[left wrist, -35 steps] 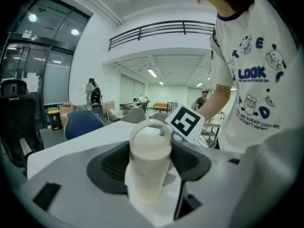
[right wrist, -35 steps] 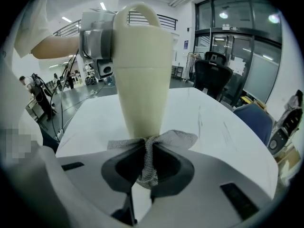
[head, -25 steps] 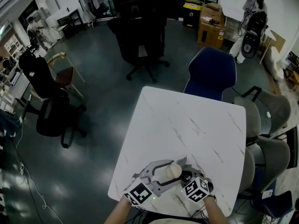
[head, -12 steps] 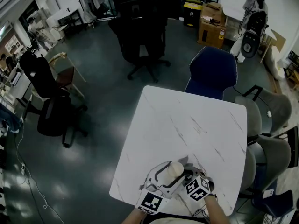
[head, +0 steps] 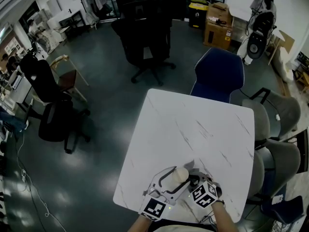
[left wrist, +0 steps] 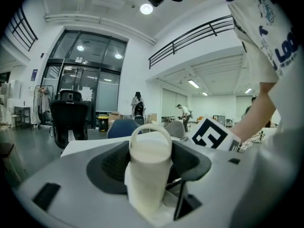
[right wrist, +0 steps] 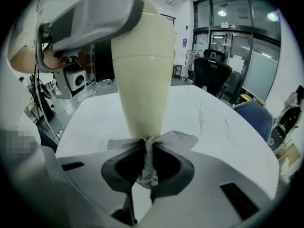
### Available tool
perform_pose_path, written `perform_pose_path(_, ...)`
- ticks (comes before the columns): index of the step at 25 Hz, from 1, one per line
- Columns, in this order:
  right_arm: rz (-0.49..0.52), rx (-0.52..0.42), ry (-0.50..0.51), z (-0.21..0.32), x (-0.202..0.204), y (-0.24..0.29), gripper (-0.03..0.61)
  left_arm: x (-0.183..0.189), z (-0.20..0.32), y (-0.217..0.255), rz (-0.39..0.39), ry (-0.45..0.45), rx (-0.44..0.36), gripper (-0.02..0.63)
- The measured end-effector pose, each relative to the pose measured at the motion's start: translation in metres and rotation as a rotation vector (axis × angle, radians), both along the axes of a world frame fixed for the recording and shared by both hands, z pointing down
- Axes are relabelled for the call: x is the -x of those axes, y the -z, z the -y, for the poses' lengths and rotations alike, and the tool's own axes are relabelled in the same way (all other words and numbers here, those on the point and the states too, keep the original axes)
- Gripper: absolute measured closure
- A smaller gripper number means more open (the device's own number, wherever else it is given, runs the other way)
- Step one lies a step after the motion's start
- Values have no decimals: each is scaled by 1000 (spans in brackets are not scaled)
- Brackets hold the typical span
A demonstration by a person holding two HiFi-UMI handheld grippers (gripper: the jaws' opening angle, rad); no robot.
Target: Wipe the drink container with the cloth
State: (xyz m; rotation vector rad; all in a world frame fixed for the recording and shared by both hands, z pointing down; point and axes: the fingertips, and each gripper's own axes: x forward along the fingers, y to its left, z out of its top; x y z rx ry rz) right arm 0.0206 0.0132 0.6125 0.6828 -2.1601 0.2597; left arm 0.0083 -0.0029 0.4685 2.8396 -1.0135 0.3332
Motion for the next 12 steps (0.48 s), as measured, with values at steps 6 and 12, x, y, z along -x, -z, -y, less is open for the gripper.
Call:
perform_pose_path(6, 27, -16, 6, 0, 0, 16, 534, 0, -1, -1, 16, -56, -4, 333)
perform_pose_path(12, 51, -41, 18, 4, 1, 40, 534, 1, -2, -2, 28, -125, -10, 333)
